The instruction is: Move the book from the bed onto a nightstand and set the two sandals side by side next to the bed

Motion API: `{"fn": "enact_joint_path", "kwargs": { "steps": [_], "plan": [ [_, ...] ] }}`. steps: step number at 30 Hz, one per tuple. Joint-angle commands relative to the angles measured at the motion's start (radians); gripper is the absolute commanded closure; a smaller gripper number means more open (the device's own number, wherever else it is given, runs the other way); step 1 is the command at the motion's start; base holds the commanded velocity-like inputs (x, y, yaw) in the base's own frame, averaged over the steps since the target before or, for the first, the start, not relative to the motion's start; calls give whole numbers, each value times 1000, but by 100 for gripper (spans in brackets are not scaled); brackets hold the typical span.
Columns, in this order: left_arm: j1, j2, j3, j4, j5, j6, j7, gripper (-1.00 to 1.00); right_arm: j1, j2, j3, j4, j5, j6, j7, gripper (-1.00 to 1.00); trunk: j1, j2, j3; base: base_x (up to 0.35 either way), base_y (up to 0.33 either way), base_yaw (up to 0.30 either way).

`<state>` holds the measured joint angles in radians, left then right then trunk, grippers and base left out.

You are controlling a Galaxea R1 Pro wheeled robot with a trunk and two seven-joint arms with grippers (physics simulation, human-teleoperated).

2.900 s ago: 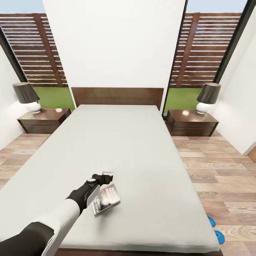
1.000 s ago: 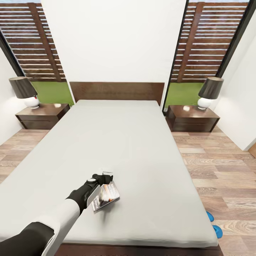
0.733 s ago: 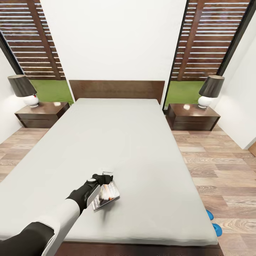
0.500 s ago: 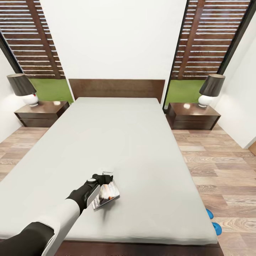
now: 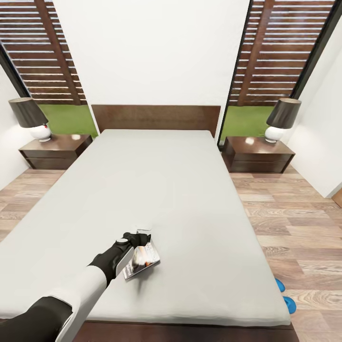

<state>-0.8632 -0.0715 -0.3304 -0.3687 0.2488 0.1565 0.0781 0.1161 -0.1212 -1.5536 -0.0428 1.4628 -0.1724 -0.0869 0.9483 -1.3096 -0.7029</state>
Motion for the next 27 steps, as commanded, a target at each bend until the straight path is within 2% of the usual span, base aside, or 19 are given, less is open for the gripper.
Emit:
{"fn": "enact_joint_path", "kwargs": {
  "steps": [1,3,4,7,8,10,15,19,27],
  "plan": [
    [0,1,-9,-2,10,5,8,-100,29,0,-7,1,11,-3,-4,-100,0,0,0,0,0,0],
    [0,1,-9,-2,10,5,8,-100,80,0,-6,1,12,-3,-6,-100,0,0,-1,0,0,0],
    [0,1,-9,-2,10,5,8,-100,80,0,-6,1,12,-3,-6,-100,0,0,-1,0,0,0],
    [0,1,-9,-2,10,5,8,-100,146,1,-5,0,14,-2,-11,-100,0,0,-1,0,0,0],
    [0,1,-9,-2,10,5,8,-100,146,1,-5,0,14,-2,-11,-100,0,0,-1,0,0,0],
    [0,2,-10,-2,10,5,8,-100,183,3,-4,0,15,3,-14,-100,0,0,-1,0,0,0],
    [0,2,-10,-2,10,4,8,-100,248,4,-4,0,17,82,-27,-100,0,0,-1,0,0,0],
    [0,2,-10,-2,10,3,8,-100,275,7,-4,0,17,135,-33,-100,0,0,-1,0,0,0],
    [0,2,-10,-3,10,3,8,-100,289,11,-3,3,18,162,-36,-100,0,0,-1,0,0,0]
  ]
}}
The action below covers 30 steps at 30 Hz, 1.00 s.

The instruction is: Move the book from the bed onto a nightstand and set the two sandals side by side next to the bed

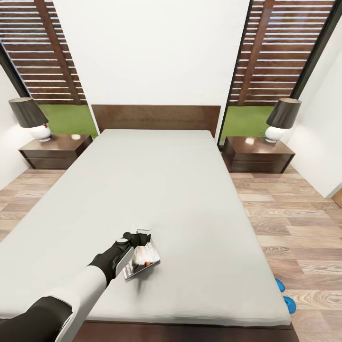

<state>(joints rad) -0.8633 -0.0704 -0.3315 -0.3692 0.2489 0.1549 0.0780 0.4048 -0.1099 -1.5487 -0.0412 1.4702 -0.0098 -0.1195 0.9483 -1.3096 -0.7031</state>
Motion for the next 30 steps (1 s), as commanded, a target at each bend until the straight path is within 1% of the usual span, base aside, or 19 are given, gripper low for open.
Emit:
{"fn": "enact_joint_path", "kwargs": {
  "steps": [1,10,27,30],
  "plan": [
    [0,1,-8,-2,10,5,8,-100,1,0,-8,2,10,1,-4,-100,0,0,-1,0,0,0],
    [0,0,-9,-2,10,5,8,-100,3,3,-8,10,13,7,-4,-100,0,0,-3,0,0,0],
    [0,-1,-8,-2,10,5,8,-100,4,5,-6,13,18,15,-2,-100,0,0,-23,0,0,0],
    [-17,16,-5,15,15,22,16,-100,-13,5,3,31,13,-2,1,-100,0,0,-23,0,0,0]
  ]
}}
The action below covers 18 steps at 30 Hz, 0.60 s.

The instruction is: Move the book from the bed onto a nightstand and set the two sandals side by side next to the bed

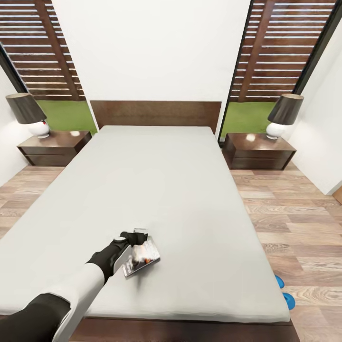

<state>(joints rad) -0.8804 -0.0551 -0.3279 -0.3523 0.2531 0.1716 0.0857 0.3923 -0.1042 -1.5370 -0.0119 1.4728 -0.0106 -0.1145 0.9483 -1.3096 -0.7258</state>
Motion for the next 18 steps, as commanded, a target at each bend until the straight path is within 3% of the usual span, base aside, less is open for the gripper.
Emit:
{"fn": "enact_joint_path", "kwargs": {
  "steps": [1,18],
  "plan": [
    [-1,3,-9,4,11,11,8,-100,-6,0,-9,3,10,-7,-4,-100,0,0,-1,0,0,0],
    [-1,3,-9,15,11,27,8,-100,-22,0,-9,3,10,-8,-4,-100,0,0,-1,0,0,0]
  ]
}}
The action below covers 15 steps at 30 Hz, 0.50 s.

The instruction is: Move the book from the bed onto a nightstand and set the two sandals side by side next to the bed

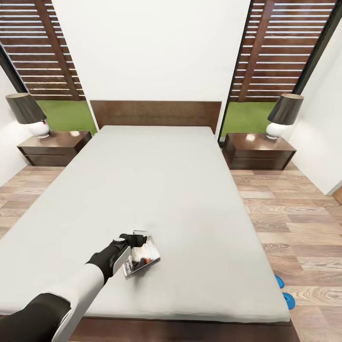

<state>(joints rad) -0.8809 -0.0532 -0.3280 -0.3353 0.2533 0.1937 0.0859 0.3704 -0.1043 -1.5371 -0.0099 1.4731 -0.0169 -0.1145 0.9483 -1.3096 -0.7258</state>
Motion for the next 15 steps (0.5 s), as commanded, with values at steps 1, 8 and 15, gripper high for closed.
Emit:
{"fn": "enact_joint_path", "kwargs": {
  "steps": [1,8,15],
  "plan": [
    [0,1,-8,-2,11,5,8,-100,0,0,-8,1,10,-2,-4,-100,0,0,-1,0,0,0],
    [0,1,-8,-2,11,5,8,-100,0,0,-8,1,10,-2,-4,-100,0,0,-1,0,0,0],
    [0,1,-8,-2,11,5,8,-100,0,0,-8,1,10,-2,-4,-100,0,0,-1,0,0,0]
  ]
}}
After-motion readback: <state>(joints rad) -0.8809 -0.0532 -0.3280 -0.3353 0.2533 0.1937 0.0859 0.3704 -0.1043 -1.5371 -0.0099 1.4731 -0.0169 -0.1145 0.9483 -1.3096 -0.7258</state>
